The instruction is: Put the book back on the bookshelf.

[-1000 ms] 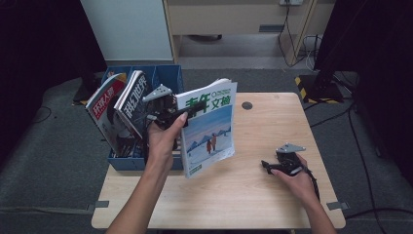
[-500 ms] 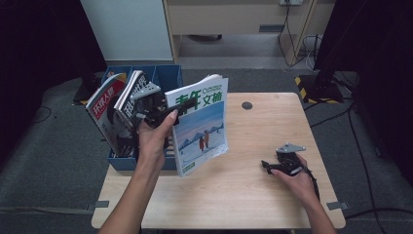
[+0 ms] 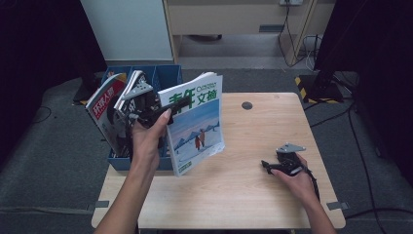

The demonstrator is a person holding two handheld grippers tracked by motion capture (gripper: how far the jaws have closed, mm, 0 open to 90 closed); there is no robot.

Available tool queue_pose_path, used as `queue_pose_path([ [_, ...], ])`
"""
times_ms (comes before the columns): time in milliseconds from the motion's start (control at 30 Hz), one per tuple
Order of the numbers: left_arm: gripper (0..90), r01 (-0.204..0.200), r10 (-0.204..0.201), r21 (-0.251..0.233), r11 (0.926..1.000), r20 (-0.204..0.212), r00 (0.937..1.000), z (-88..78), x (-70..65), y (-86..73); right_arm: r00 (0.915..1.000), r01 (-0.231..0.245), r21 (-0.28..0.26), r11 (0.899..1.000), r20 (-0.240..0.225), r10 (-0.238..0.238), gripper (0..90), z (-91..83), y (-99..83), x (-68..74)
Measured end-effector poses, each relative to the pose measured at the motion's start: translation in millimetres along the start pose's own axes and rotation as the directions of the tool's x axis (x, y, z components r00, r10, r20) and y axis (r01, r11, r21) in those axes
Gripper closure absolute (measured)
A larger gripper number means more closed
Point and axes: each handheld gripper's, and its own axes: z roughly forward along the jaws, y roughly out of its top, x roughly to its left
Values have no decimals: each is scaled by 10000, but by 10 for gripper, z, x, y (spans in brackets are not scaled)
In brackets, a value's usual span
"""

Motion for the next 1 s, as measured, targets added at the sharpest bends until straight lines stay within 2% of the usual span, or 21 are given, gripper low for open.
queue_pose_path([
  [533, 733, 40, -50, -258, 9997, -371, 9993, -216, 110, 43, 10000, -3, 4, 10000, 4, 3, 213, 0, 0, 1],
  [833, 733, 52, -71, -339, 9994, -544, 9985, -278, 150, 59, 10000, -5, -4, 10000, 8, 5, 213, 1, 0, 1],
  [1000, 733, 187, -216, -468, 9987, -613, 9979, -314, 196, 55, 10000, -1, 7, 10000, -2, 1, 213, 0, 1, 0],
])
